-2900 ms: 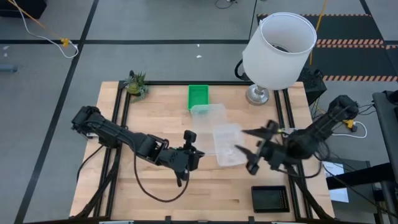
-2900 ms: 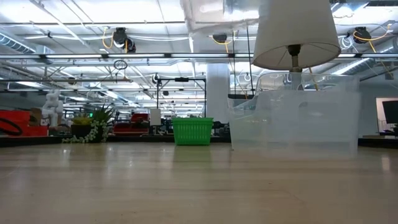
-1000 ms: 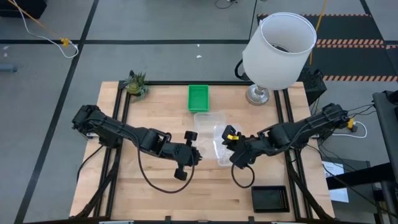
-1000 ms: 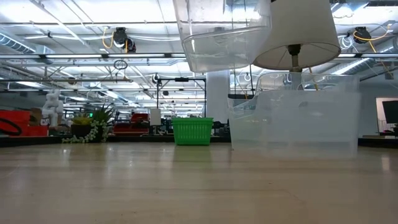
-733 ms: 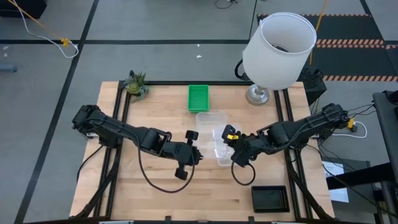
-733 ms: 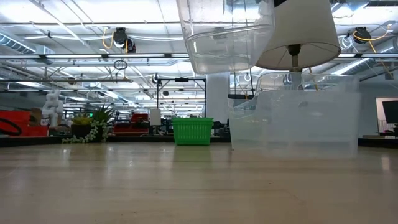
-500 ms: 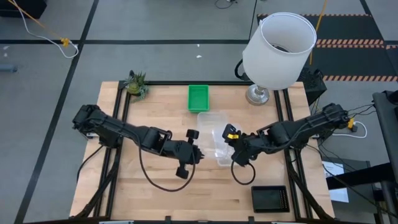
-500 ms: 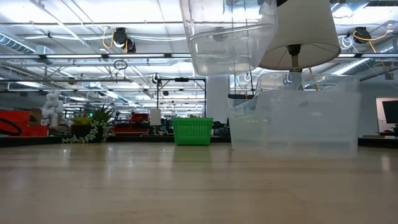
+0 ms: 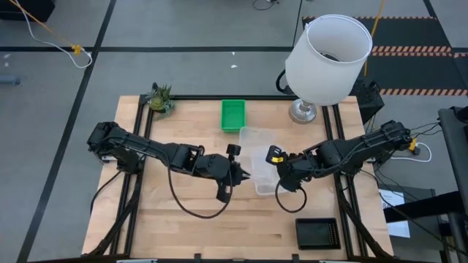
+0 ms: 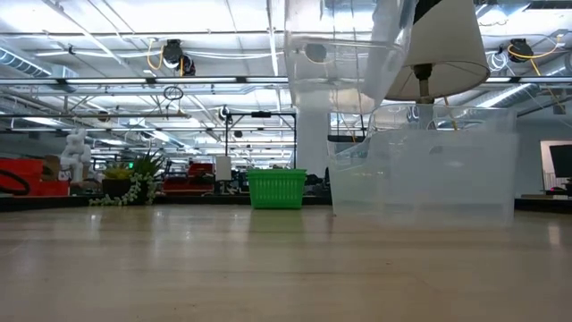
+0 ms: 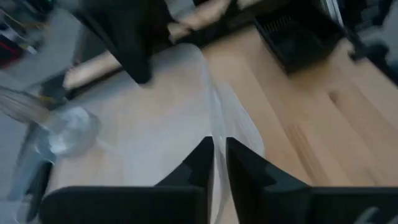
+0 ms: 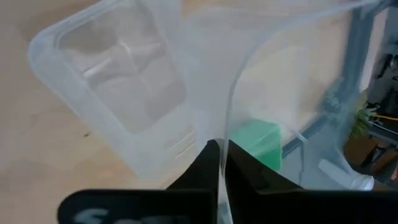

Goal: Stack baskets by color
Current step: Stack the top transparent bin on top of the bottom transparent bins

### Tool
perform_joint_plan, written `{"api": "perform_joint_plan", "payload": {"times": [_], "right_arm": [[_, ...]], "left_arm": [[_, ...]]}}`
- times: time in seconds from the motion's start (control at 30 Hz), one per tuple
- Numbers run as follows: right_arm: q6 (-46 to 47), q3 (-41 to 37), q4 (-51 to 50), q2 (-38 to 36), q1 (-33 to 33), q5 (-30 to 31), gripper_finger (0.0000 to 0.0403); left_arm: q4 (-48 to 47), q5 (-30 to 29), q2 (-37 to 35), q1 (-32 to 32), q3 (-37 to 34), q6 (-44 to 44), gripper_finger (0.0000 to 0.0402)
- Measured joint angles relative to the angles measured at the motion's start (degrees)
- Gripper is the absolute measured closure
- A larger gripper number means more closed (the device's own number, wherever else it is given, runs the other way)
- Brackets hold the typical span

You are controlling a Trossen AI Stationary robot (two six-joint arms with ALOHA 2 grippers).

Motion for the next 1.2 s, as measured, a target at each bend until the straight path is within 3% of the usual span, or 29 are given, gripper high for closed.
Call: {"api": "perform_joint_plan", "payload": {"times": [0.17, 0.37, 0.57, 0.77, 0.97, 1.2], "right_arm": [[-1.35, 0.0, -0.82, 0.03, 0.26, 0.05, 0.0401], [-6.12, 0.0, -1.19, 0.02, 0.54, 0.31, 0.0401], [-10.61, 0.0, -1.83, 0.0, 0.61, 0.27, 0.0402], [-14.38, 0.0, -2.32, 0.0, 0.61, 0.09, 0.0402], [-16.01, -0.57, -1.81, -0.03, 0.2, -8.19, 0.0402], [-17.18, -2.21, 1.44, -0.03, 0.17, -8.72, 0.0403]], "left_arm": [[4.59, -2.72, -0.16, -0.39, 0.16, 3.19, 0.0284], [2.66, -6.98, -2.43, -2.01, 0.04, 11.75, 0.0178], [-2.22, -7.29, -7.97, -1.98, 0.04, 16.08, 0.0125], [-10.14, -7.36, -11.12, 1.22, 0.16, 22.5, 0.0141], [-14.66, 1.67, -7.95, 4.48, 0.02, 34.26, 0.0189], [-13.35, 6.1, -3.56, 6.45, 0.02, 41.04, 0.0233]]}}
